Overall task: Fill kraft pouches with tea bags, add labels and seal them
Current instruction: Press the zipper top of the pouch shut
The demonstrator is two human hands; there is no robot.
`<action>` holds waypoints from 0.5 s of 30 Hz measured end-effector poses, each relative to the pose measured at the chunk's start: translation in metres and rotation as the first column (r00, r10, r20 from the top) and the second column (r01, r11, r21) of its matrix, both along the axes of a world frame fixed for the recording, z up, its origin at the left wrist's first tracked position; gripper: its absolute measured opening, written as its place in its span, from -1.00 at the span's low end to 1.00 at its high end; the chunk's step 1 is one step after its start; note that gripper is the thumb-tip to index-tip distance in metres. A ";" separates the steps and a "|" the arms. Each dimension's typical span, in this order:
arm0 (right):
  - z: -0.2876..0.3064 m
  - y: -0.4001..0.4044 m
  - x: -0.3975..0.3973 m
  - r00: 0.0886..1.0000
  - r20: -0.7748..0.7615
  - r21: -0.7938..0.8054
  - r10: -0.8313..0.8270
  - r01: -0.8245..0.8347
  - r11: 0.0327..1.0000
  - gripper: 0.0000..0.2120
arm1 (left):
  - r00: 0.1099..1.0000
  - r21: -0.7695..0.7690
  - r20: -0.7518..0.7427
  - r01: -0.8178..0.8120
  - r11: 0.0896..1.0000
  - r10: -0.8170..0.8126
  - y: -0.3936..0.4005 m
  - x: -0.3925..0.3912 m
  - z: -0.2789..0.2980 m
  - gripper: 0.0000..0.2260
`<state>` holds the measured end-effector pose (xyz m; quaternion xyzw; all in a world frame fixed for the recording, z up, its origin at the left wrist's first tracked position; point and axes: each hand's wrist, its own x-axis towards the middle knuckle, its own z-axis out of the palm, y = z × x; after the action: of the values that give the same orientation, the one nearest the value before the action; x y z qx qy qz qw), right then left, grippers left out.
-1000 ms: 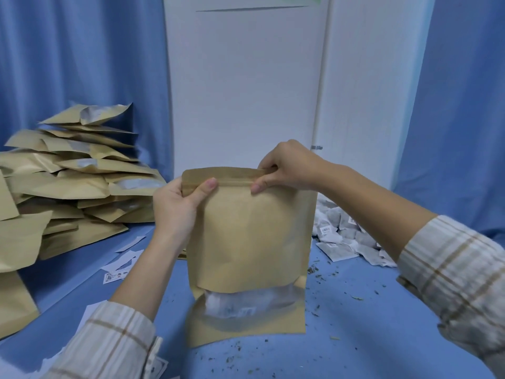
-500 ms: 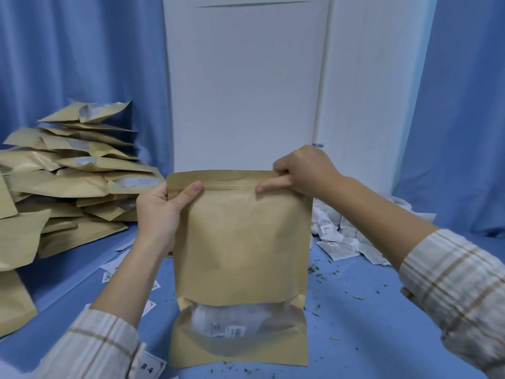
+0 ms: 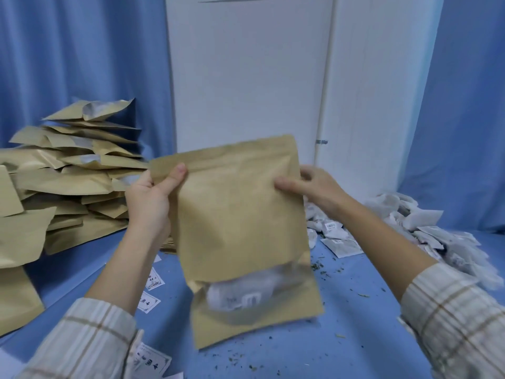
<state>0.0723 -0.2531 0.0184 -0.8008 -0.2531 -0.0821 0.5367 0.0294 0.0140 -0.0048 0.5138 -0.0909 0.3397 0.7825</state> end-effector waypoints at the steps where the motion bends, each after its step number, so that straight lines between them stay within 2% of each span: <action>1: -0.015 -0.003 0.002 0.988 -0.127 -0.011 0.092 -0.094 0.995 -0.62 | 1.000 -0.068 0.010 0.011 0.998 -0.010 0.001 0.001 0.003 -0.74; 2: -0.029 -0.003 0.002 0.970 -0.199 0.012 0.138 -0.138 0.990 -0.65 | 1.000 -0.119 0.012 0.025 0.993 -0.023 0.001 0.001 0.005 -0.73; 3: -0.042 -0.001 0.004 0.970 -0.204 0.051 0.133 -0.126 0.991 -0.70 | 0.999 -0.136 0.004 0.051 0.989 -0.051 0.000 0.000 0.008 -0.77; 5: -0.058 0.004 0.007 0.988 -0.145 0.179 0.060 -0.033 0.983 -0.74 | 0.982 -0.040 -0.085 0.166 0.985 -0.168 0.005 0.000 0.008 -0.94; 6: -0.066 0.007 0.010 0.989 -0.145 0.266 0.039 0.001 0.964 -0.74 | 0.950 0.072 -0.187 0.266 0.961 -0.249 0.011 -0.001 0.003 -0.80; 8: -0.076 0.016 0.011 0.956 -0.281 0.479 0.089 0.060 0.876 -0.74 | 0.796 0.249 -0.470 0.535 0.808 -0.382 0.025 -0.012 -0.017 -0.61; 9: -0.079 0.023 0.012 0.920 -0.363 0.565 0.146 0.094 0.820 -0.76 | 0.716 0.231 -0.549 0.627 0.744 -0.432 0.033 -0.017 -0.028 -0.59; 10: -0.080 0.033 0.010 0.877 -0.433 0.629 0.209 0.128 0.766 -0.79 | 0.688 0.155 -0.541 0.646 0.747 -0.483 0.042 -0.024 -0.037 -0.55; 11: -0.077 0.049 0.008 0.844 -0.471 0.659 0.258 0.142 0.738 -0.82 | 0.679 0.014 -0.467 0.647 0.762 -0.567 0.054 -0.030 -0.044 -0.48; 13: -0.049 0.097 0.007 0.815 -0.494 0.683 0.303 0.148 0.715 -0.80 | 0.739 -0.340 -0.134 0.592 0.731 -0.660 0.077 -0.041 -0.053 -0.42; 15: -0.002 0.177 -0.001 0.826 -0.440 0.689 0.353 0.059 0.722 -0.75 | 0.838 -0.542 0.100 0.497 0.678 -0.536 0.098 -0.046 -0.050 -0.48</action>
<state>0.0716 -0.0765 0.0166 -0.5149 -0.1085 0.1068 0.8436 -0.0166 0.1120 -0.0549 0.2324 -0.1048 0.0988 0.9619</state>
